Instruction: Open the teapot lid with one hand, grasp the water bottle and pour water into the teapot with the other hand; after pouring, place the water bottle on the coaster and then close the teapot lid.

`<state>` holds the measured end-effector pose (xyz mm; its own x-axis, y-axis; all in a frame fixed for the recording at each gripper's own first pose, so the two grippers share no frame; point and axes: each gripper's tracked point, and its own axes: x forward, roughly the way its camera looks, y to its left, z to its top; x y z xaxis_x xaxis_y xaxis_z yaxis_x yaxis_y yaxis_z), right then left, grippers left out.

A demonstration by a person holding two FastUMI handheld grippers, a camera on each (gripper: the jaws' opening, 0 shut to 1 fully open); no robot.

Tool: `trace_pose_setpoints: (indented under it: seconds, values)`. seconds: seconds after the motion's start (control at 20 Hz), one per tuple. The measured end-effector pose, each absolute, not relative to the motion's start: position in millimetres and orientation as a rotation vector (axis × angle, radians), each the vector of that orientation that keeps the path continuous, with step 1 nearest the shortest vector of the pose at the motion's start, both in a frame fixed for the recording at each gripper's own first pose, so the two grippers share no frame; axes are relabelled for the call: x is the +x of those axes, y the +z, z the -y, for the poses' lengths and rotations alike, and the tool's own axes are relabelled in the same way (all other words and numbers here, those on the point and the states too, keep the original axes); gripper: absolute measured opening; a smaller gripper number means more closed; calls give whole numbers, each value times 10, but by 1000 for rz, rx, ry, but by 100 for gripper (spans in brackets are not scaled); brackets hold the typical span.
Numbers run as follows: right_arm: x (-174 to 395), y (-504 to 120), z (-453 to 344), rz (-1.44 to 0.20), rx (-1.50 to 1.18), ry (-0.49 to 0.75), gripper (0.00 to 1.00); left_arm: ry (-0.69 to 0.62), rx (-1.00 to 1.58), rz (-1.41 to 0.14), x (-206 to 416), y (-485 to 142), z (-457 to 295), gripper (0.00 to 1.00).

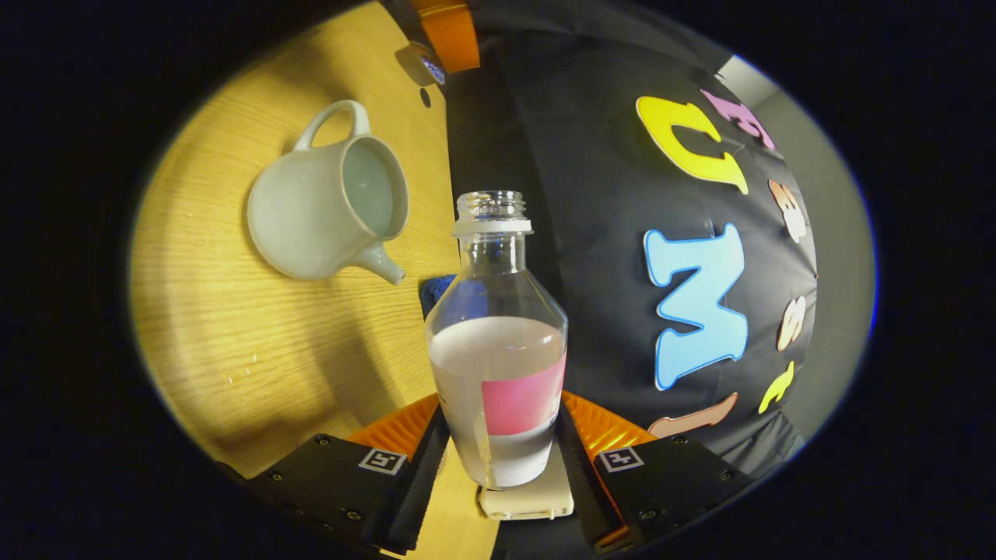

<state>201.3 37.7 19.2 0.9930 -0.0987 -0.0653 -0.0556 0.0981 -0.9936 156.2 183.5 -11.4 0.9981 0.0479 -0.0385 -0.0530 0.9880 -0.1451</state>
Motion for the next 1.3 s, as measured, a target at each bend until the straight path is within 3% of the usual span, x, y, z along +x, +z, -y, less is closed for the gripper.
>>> trace_pose_setpoints:
  seconds: [1.3]
  values:
    - [2024,631,-621,65,-2005,-58,75,60,-168,-18,1532,-63,-1935,16]
